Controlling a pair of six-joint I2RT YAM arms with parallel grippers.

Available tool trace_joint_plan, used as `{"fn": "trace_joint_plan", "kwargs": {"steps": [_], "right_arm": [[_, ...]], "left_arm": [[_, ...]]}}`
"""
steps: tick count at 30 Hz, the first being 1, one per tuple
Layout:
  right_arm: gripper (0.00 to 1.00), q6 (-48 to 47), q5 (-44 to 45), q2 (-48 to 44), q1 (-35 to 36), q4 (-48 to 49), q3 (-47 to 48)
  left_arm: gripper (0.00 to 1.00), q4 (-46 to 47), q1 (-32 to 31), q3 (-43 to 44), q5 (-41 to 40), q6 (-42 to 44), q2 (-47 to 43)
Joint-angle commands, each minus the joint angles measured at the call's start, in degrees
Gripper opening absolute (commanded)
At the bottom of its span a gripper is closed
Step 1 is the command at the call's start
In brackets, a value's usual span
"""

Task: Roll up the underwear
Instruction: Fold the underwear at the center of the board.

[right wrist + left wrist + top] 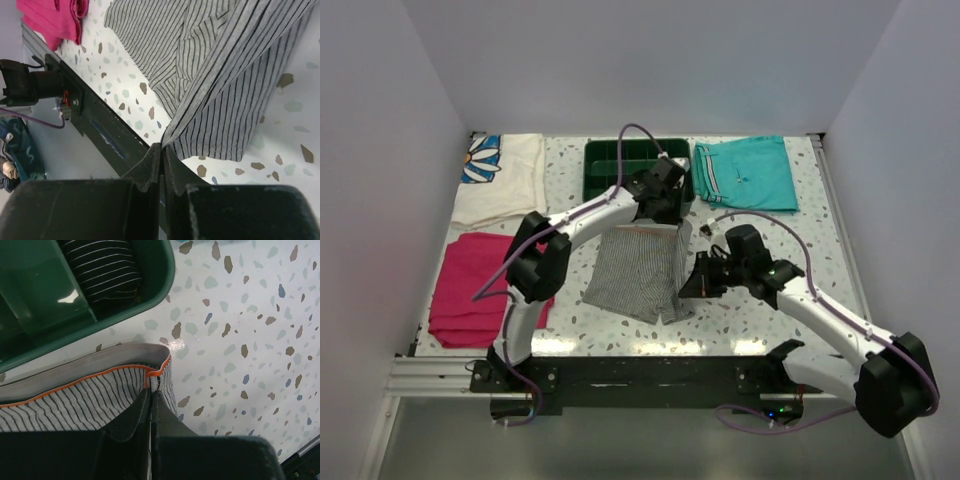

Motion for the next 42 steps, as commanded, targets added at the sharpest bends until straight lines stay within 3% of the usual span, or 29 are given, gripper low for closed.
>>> {"fn": "trace_joint_plan", "kwargs": {"steps": [1,21,42], "right_arm": [[0.02,2.8,1.6,2.6,4.0,3.0,3.8],[0.02,6.0,7.8,22.3,17.9,5.7,19.5],[0.02,5.4,6.3,37.8,23.6,7.5,31.5]], "left_arm": [[0.05,5.4,3.2,-4.9,1.8,2.0,-8.1],[0.06,13.0,13.6,-27.2,4.1,4.5,-22.0],[0.05,12.2,19.1,-33.0,2.6,6.0,-23.4]]}}
